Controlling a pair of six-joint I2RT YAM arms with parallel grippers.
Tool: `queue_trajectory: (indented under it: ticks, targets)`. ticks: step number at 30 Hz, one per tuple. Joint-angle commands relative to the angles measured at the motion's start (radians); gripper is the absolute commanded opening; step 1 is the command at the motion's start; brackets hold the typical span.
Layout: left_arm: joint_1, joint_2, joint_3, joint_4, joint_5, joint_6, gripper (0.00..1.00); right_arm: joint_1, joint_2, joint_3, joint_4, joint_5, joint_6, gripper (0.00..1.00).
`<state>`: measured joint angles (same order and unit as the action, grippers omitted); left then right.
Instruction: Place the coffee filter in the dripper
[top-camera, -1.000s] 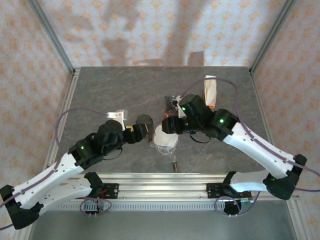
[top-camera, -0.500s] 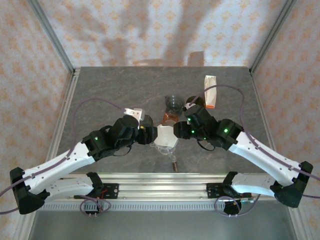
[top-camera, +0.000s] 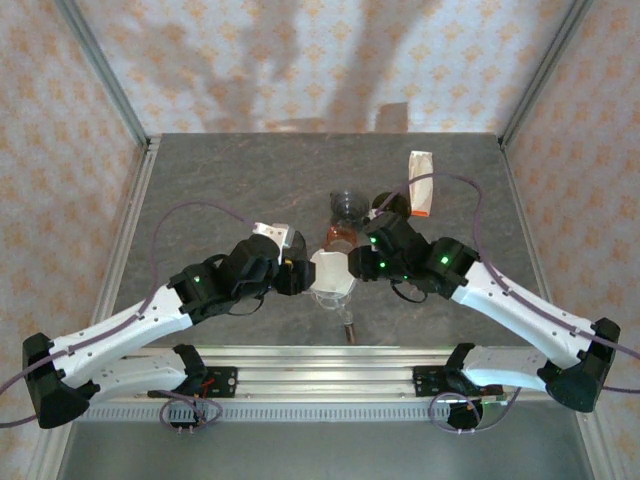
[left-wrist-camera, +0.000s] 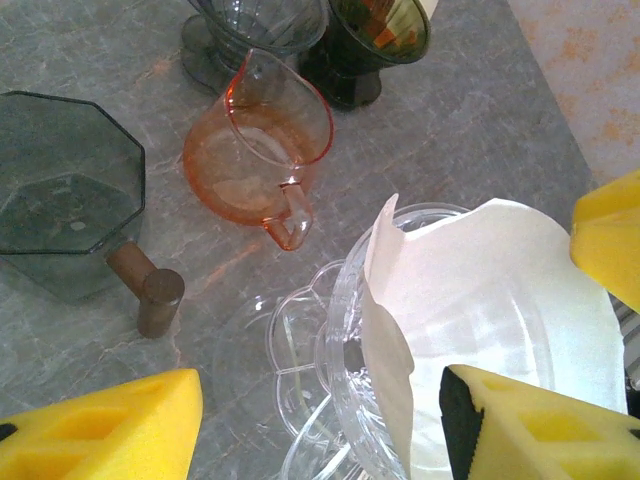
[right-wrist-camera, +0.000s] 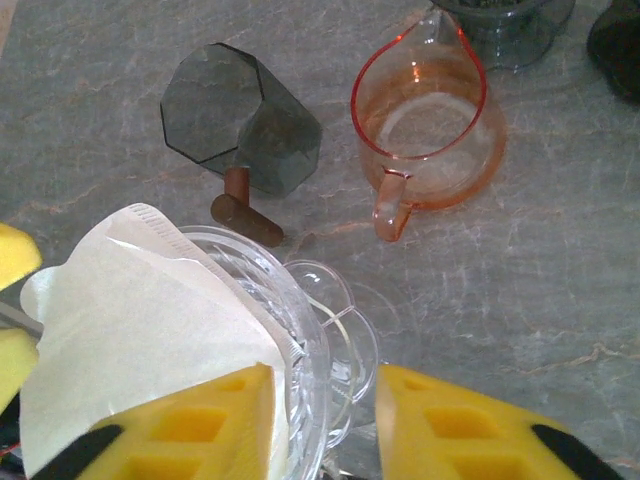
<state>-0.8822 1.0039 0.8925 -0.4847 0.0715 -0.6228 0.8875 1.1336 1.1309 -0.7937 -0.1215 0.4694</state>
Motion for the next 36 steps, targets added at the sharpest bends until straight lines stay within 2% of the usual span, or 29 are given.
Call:
queue_trajectory:
  ticks: [1,7,12,25,36]
  targets:
    - [-0.005,-0.004,-0.012,0.035,0.011,-0.007,0.65,0.007,0.006,-0.007,-0.016,-0.011,-0.007,0.25]
    - [-0.005,-0.008,-0.012,0.056,0.022,-0.023,0.65,0.007,0.020,0.006,-0.028,-0.015,-0.019,0.10]
    - [-0.005,-0.011,-0.012,0.056,0.008,-0.030,0.64,0.007,0.031,0.022,-0.045,-0.003,-0.037,0.04]
    - [-0.004,-0.010,-0.024,0.045,-0.018,-0.038,0.57,0.065,0.087,0.089,-0.106,0.104,-0.072,0.01]
    - [-0.006,-0.004,-0.024,0.042,-0.010,-0.022,0.60,0.069,0.098,0.089,-0.113,0.106,-0.081,0.01]
